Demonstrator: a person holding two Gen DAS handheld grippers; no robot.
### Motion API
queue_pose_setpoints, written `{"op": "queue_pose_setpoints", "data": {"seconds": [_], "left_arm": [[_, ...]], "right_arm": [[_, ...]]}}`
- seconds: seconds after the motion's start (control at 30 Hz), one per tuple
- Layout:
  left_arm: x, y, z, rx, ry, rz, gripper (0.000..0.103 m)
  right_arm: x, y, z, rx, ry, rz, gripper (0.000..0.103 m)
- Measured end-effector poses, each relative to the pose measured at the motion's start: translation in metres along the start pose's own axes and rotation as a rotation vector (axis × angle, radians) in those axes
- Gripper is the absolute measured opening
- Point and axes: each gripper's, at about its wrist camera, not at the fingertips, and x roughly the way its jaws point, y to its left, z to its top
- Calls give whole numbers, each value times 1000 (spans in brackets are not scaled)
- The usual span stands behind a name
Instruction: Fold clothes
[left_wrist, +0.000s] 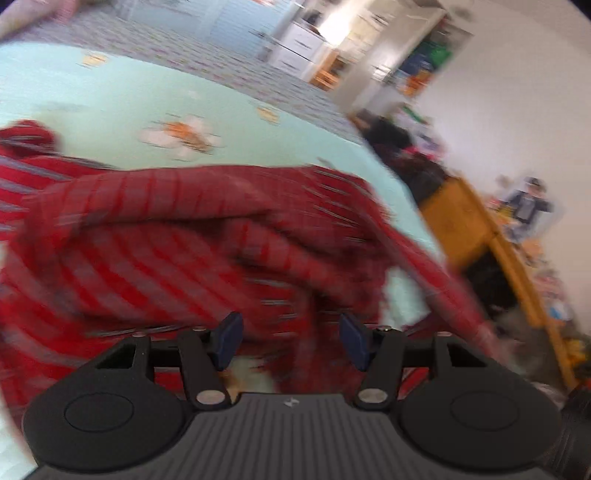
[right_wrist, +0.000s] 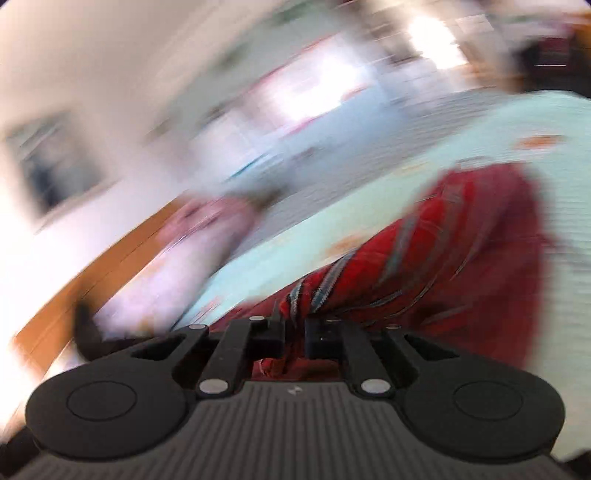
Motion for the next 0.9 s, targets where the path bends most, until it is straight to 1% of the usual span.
{"op": "queue_pose_setpoints", "data": {"seconds": [0.03,0.07,0.1,0.17,0.27,0.33,0.37,0.47,0.53,0.57,0.6,0.63,0.67,0.7,0.73,0.77,0.8,0.83,0.87,0.9], "left_arm": [[6,-5,7,10,23,-15,61],[13,-11,12,26,50,-21,64],[20,-15,16,43,80,-24,66],[36,-23,20,70,152,-19,67],[68,-34,19,94,254,18,67],[92,-40,15,107,295,59,67],[103,-41,15,98,307,76,67],[137,-41,15,54,342,113,67],[153,-44,14,66,361,129,66],[160,-45,14,76,369,137,65],[166,-47,12,90,371,147,57],[168,-49,11,96,365,148,48],[166,-49,11,86,351,131,23],[159,-47,15,71,322,118,10],[150,-44,20,55,285,108,10],[140,-40,25,39,249,99,6],[131,-37,31,23,212,90,5],[114,-33,40,21,155,92,5],[91,-28,50,26,87,105,5],[68,-23,61,30,20,119,5]], "right_arm": [[9,12,-8,-39,45,44,10],[18,21,-18,-77,87,58,10],[24,23,-27,-92,120,54,10],[34,23,-43,-97,179,43,10],[39,19,-55,-91,226,35,10],[38,22,-59,-103,228,34,10],[37,22,-59,-109,224,35,10],[35,17,-57,-115,220,45,10],[30,16,-59,-117,219,48,10],[28,16,-61,-122,218,45,10],[27,17,-61,-127,214,41,10],[24,18,-61,-133,210,36,10],[22,18,-60,-135,207,31,10],[19,18,-60,-137,205,26,10],[16,17,-59,-140,202,21,13],[13,16,-59,-133,201,12,14],[11,13,-59,-124,200,1,20],[8,11,-59,-116,199,-9,31],[3,8,-59,-107,191,-26,36],[-2,4,-60,-97,178,-45,43]]}}
